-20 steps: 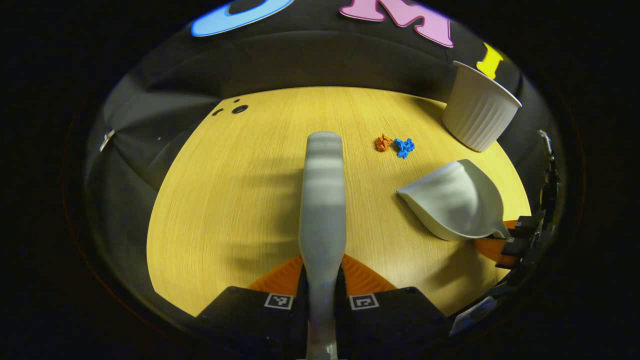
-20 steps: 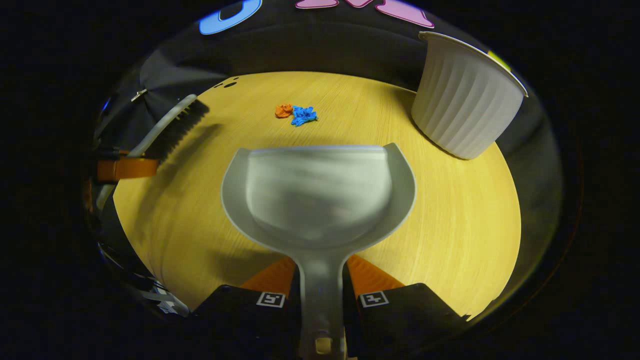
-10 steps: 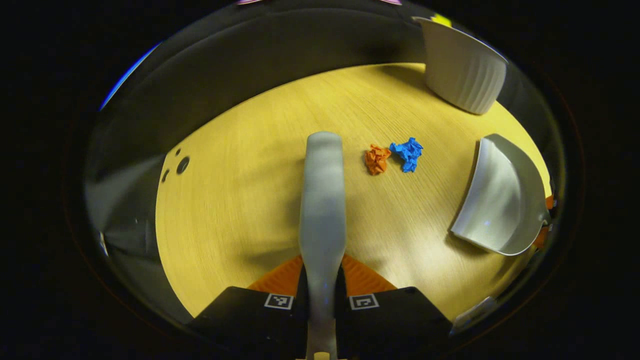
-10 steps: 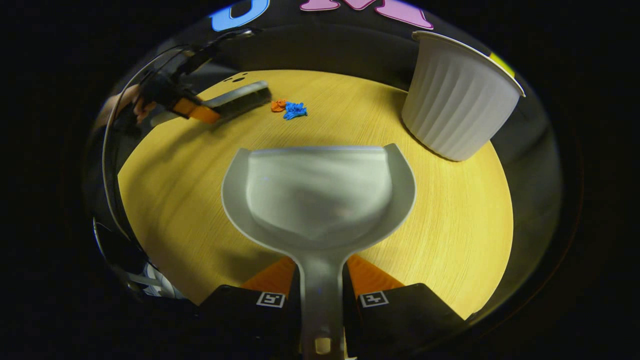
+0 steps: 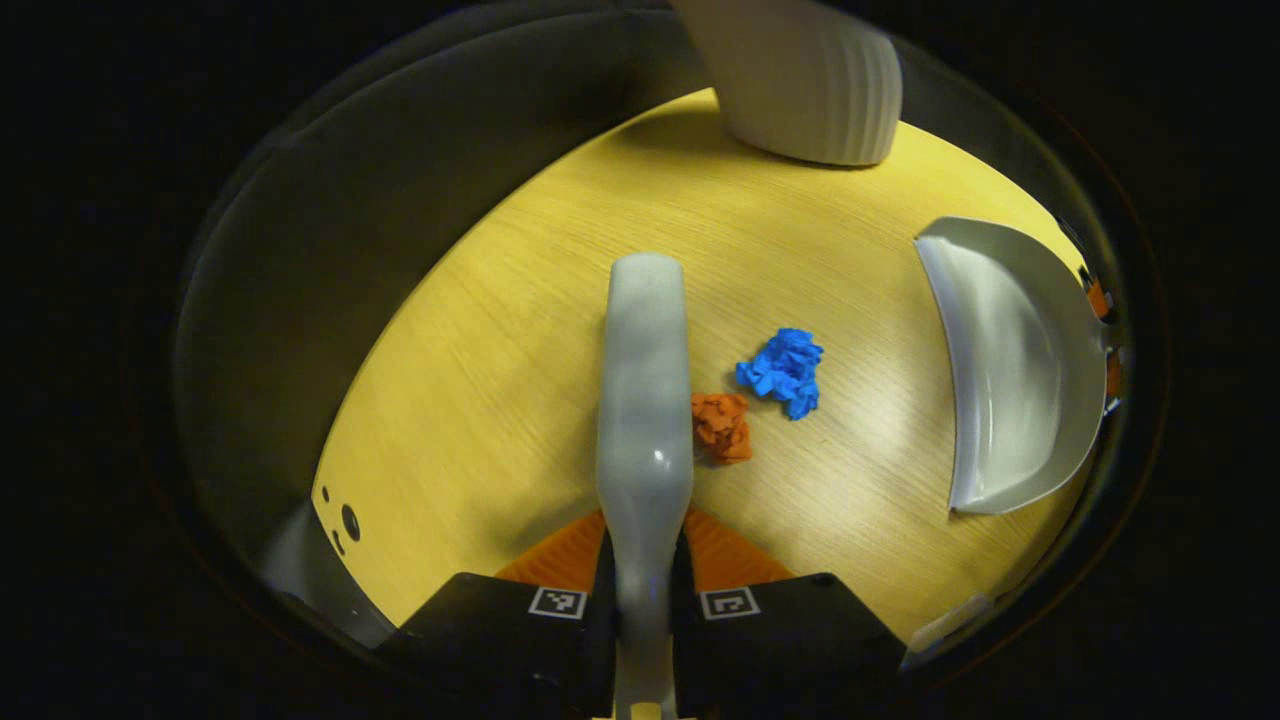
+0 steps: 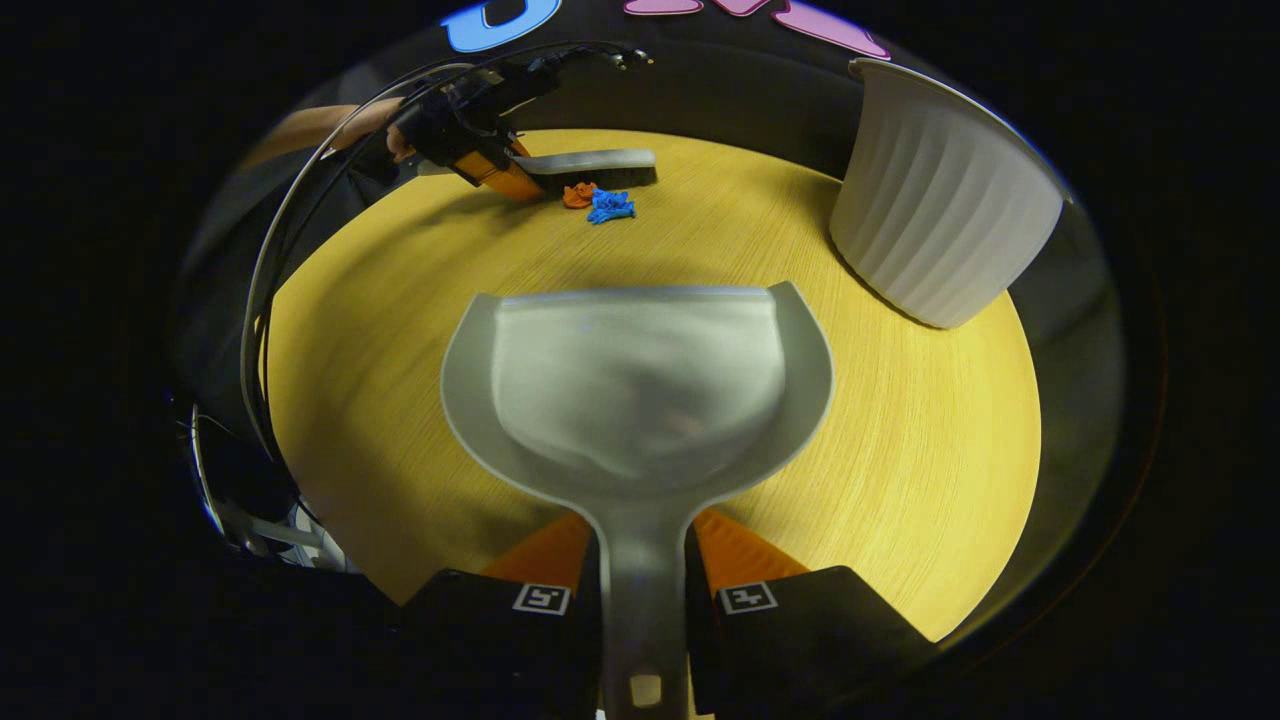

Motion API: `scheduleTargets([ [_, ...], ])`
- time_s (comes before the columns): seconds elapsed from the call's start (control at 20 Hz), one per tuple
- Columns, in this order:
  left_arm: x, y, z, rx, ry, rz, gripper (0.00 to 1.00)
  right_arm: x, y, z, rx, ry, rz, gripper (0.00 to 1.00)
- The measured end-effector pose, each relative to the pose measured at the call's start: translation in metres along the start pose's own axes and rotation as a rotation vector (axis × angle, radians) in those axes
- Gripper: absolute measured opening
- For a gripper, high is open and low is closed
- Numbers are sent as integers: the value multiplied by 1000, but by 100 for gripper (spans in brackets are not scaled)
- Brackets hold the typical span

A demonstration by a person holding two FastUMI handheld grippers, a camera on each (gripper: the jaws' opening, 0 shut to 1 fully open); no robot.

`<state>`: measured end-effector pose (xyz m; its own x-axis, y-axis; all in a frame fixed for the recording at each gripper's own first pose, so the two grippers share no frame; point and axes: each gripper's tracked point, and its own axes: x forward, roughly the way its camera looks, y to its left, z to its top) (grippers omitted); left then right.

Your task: Pick up the small broom and dustpan from the desktop, sweep the trash into the dustpan with the broom, and then empty the trash into the garbage bin.

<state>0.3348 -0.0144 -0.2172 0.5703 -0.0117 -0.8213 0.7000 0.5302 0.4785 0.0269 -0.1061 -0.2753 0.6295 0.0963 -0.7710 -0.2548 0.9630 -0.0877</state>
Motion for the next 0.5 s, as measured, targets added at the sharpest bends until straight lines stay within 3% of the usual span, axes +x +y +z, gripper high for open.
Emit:
scheduleTargets([
  [0.3, -11, -79, 1, 45, 25, -227, 25, 0, 0, -2, -34, 6, 5, 39],
  [0.35, -15, -93, 1, 47, 25, -254, 27, -1, 1, -4, -38, 11, 10, 43],
  [0.5, -31, -138, -3, 56, 33, -358, 27, 1, -1, -2, -43, 1, 22, 39],
])
